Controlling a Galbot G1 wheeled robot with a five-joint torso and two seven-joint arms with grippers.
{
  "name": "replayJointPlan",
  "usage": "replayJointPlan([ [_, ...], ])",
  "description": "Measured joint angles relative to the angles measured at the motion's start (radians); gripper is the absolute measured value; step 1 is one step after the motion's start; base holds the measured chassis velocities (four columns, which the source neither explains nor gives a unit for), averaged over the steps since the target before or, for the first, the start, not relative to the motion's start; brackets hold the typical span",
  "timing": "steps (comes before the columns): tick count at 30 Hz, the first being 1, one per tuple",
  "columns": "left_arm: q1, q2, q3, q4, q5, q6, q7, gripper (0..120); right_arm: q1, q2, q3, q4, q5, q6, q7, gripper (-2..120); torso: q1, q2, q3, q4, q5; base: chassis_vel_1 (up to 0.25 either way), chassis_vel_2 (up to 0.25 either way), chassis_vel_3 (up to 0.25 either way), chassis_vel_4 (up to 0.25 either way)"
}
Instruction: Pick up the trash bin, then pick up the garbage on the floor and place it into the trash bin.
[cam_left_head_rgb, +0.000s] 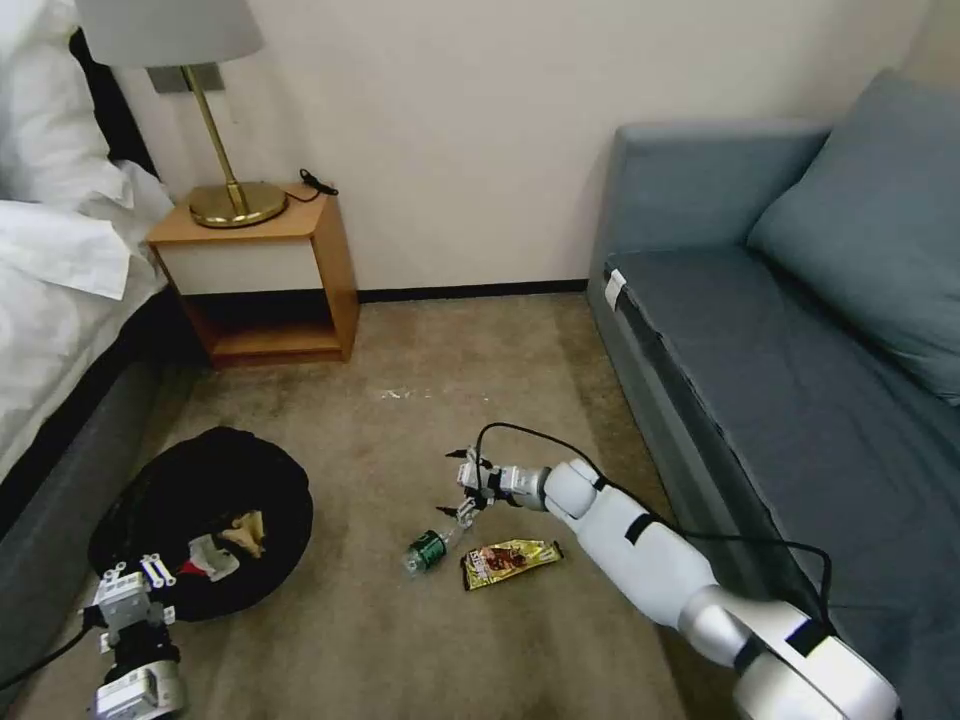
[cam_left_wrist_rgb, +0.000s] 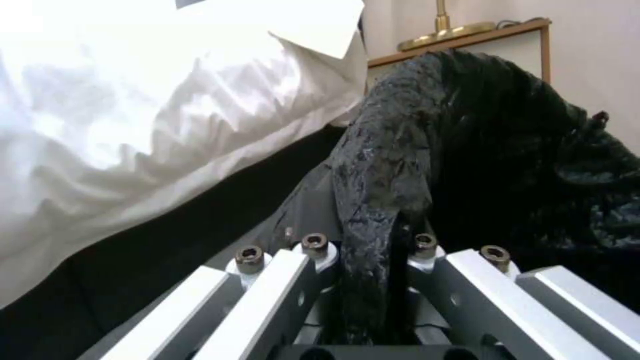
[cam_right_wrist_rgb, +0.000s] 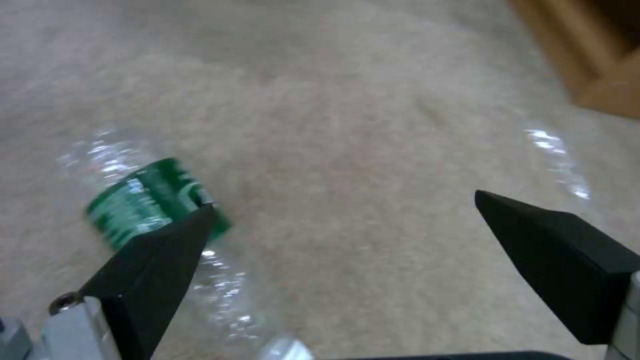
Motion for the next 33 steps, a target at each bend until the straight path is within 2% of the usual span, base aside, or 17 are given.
replayJointPlan([
  [1, 0.000, 0.000, 0.000, 0.000, 0.000, 0.000, 0.000, 6, 0.000, 0.000, 0.000, 0.000, 0.000, 0.000, 0.000, 100, 0.000, 0.000, 0.000, 0.0000, 0.0000, 0.000, 0.000, 0.000, 0.000],
  [5, 0.000, 0.003, 0.000, 0.000, -0.002, 0.000, 0.000, 6, 0.010, 0.029, 0.008, -0.007, -0.068, -0.019, -0.116, 100, 0.000, 0.000, 0.000, 0.0000, 0.0000, 0.000, 0.000, 0.000, 0.000],
  [12, 0.003, 0.004, -0.002, 0.001, -0.006, -0.001, 0.001, 6, 0.010, 0.076, 0.002, -0.040, -0.152, -0.017, -0.165, 100, 0.000, 0.000, 0.000, -0.0001, -0.0001, 0.000, 0.000, 0.000, 0.000],
  [19, 0.008, 0.005, -0.003, 0.001, -0.011, -0.005, 0.001, 6, 0.010, 0.129, 0.002, -0.104, -0.221, 0.008, -0.148, 100, 0.000, 0.000, 0.000, -0.0001, 0.0000, 0.000, 0.000, 0.000, 0.000],
  [26, 0.020, -0.004, -0.002, -0.002, -0.011, -0.011, 0.002, 6, -0.002, 0.171, 0.002, -0.179, -0.289, 0.048, -0.084, 100, 0.000, 0.000, 0.000, 0.0000, -0.0001, 0.000, 0.000, 0.000, 0.000],
  [33, 0.021, -0.003, -0.005, -0.012, -0.011, -0.012, 0.002, 6, 0.001, 0.176, 0.001, -0.248, -0.325, 0.071, -0.033, 99, 0.000, 0.000, 0.000, -0.0002, 0.0000, 0.000, 0.000, 0.000, 0.000],
])
